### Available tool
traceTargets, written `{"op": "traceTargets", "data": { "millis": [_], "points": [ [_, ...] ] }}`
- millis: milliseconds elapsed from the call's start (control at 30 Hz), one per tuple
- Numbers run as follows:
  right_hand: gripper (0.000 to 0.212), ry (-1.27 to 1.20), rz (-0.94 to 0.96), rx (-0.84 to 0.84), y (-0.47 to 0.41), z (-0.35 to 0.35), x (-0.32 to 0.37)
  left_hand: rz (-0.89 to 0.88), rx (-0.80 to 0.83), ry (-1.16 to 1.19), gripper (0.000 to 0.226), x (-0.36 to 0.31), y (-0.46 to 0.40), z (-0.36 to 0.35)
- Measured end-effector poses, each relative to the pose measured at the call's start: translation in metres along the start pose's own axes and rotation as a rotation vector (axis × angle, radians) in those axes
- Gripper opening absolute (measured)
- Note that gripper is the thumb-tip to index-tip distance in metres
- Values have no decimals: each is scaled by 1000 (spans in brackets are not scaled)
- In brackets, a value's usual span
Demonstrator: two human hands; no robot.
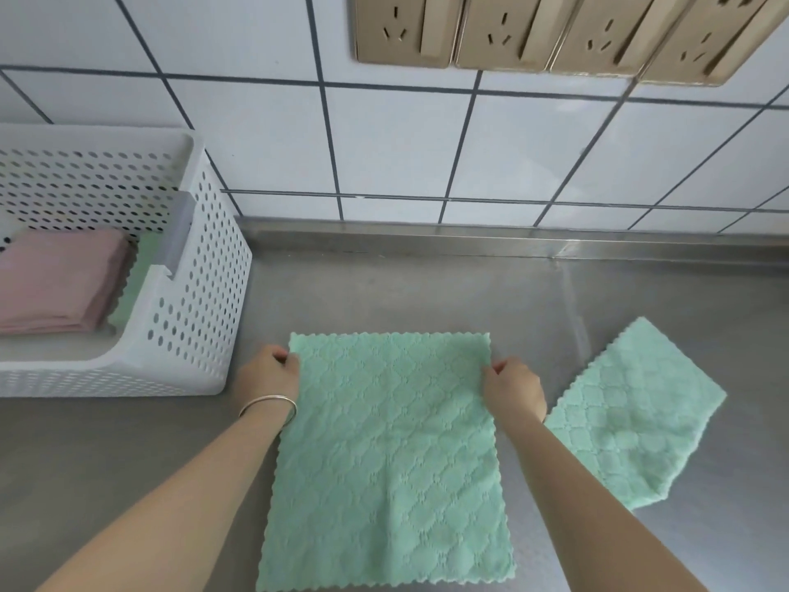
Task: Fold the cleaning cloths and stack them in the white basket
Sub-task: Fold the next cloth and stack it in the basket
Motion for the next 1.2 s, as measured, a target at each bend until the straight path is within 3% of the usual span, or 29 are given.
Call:
{"op": "traceTargets", "data": {
  "millis": [133,233,333,433,600,733,867,967,1100,1200],
  "points": [
    [12,-21,51,-85,10,8,1,36,-25,50,24,-5,6,7],
    [18,4,297,-165,39,12,0,-79,-34,155,24,-5,31,14],
    [30,58,728,-254,92,-10,-9,-552,-51,130,27,7,88,7],
    [43,149,979,-213,143,-45,-27,-926,74,-85,46,27,156,-10],
    [66,260,870,-128,157,-55,-80,-955,76,-261,69,72,168,-26],
    [69,285,755,-149,153,-43,-117,-873,65,-262,72,98,154,-13],
    [71,347,733,-152,149,-35,-129,-819,161,-297,76,108,146,-2],
    [69,370,839,-195,156,-34,-129,-857,222,-317,82,108,152,6],
    [57,358,1105,-283,171,-41,-120,-1149,207,-231,70,94,181,11],
    [54,299,1187,-209,176,-39,-104,-1270,181,-138,65,84,195,7]
  ]
}}
Point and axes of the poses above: each hand's wrist, its own y-axis away from the middle knuckle, its own z-axis out of the back of the hand, x = y × z, the point moved 2 cm from there along -y, towards the middle knuckle, and after that the axes turned 11 degrees about -x, right-handed, at the moved point
